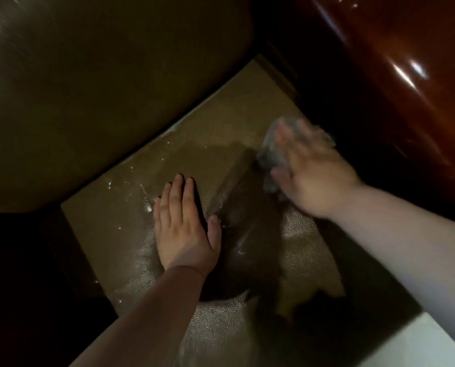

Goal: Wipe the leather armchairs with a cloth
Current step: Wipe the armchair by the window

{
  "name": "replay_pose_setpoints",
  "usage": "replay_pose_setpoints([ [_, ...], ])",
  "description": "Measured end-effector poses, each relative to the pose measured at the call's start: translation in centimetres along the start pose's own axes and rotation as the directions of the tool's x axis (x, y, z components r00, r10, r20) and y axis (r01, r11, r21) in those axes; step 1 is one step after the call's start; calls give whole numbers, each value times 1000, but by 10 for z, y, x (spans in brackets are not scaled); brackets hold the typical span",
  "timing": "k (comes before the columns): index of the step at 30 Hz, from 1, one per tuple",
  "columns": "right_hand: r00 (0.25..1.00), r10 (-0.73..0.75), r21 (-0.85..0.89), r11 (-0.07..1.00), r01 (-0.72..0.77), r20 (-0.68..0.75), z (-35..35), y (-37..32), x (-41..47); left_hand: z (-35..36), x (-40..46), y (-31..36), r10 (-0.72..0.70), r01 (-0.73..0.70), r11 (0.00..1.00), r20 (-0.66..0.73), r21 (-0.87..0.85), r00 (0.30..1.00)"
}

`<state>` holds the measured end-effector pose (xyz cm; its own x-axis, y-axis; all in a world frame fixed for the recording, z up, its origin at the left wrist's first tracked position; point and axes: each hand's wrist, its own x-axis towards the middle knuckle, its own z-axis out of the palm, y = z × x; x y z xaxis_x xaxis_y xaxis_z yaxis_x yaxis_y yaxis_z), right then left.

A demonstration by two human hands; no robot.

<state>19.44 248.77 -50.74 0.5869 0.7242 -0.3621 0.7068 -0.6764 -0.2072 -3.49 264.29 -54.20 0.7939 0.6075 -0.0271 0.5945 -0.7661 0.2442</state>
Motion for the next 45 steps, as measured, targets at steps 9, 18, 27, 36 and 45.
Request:
replay_pose_setpoints([
  [9,984,-175,-160,972,169,-21,13,-85,7,1,1,0,15,-15,1000,8,-2,1000],
  [18,953,299,34,954,-298,-42,-16,-66,117,12,-2,-5,-8,7,999,24,36,1000],
  [27,998,66,-7,998,-66,8,-27,-35,119,18,-2,-8,-5,5,1000,-8,5,1000],
  [36,929,-360,-82,927,366,84,-12,-101,81,11,-1,-4,-3,3,1000,2,-2,1000],
  [45,985,172,-129,976,-173,-20,-8,-126,123,14,-4,-7,-6,6,1000,24,-1,1000],
])
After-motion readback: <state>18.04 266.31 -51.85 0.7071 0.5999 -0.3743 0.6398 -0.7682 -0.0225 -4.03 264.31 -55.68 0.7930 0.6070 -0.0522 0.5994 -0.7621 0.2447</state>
